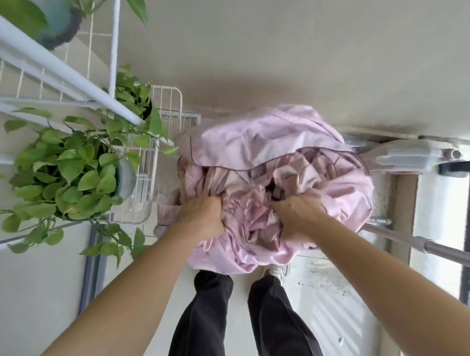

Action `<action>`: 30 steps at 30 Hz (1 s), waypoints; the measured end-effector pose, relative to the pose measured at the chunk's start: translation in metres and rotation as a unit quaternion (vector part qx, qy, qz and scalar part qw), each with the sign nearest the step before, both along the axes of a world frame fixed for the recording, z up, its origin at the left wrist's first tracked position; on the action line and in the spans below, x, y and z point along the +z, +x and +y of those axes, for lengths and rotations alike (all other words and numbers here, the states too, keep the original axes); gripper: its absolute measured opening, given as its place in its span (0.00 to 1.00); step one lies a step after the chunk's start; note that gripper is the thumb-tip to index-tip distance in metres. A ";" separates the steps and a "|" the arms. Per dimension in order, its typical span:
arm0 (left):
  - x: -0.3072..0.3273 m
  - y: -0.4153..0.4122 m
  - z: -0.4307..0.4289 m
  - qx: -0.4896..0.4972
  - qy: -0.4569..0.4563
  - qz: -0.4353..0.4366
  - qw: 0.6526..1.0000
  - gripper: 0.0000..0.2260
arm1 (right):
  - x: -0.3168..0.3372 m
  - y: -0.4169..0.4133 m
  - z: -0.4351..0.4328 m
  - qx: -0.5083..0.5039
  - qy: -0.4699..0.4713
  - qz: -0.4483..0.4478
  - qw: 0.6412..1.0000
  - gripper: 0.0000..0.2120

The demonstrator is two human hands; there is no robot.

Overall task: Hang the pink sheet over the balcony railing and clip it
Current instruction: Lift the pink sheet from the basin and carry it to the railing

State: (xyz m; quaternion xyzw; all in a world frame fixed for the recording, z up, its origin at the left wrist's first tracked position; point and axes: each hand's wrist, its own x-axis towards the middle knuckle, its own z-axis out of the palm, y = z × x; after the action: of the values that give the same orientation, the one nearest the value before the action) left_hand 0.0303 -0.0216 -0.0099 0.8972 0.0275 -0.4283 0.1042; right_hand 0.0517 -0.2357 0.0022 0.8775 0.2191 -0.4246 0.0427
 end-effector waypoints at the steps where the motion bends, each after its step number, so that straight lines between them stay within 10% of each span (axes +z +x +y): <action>1: 0.007 -0.010 0.001 -0.021 -0.012 -0.015 1.000 0.09 | 0.007 -0.009 -0.004 0.006 0.003 0.014 1.000 0.26; 9: 0.120 -0.030 -0.001 0.087 -0.129 -0.085 0.984 0.17 | 0.124 -0.014 -0.038 -0.105 0.077 -0.066 0.989 0.38; 17: 0.370 0.072 -0.009 0.079 -0.259 -0.360 0.893 0.16 | 0.384 0.044 -0.056 -0.237 0.177 -0.324 0.899 0.18; 21: 0.517 0.084 -0.019 0.052 -0.301 -0.536 0.787 0.12 | 0.523 0.036 -0.064 -0.262 0.292 -0.467 0.792 0.23; 26: 0.654 0.067 -0.028 0.018 -0.433 -0.698 0.570 0.14 | 0.648 -0.021 -0.066 -0.253 0.475 -0.533 0.653 0.41; 30: 0.733 0.046 -0.060 0.037 -0.763 -0.512 0.393 0.06 | 0.659 -0.042 -0.077 -0.229 0.546 -0.392 0.704 0.63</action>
State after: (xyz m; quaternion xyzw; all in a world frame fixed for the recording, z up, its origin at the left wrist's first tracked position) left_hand 0.0759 -0.0820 0.7233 0.4916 -0.3364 0.2735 0.7552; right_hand 0.0095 -0.3124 0.6611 0.8576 0.1689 0.1553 -0.4603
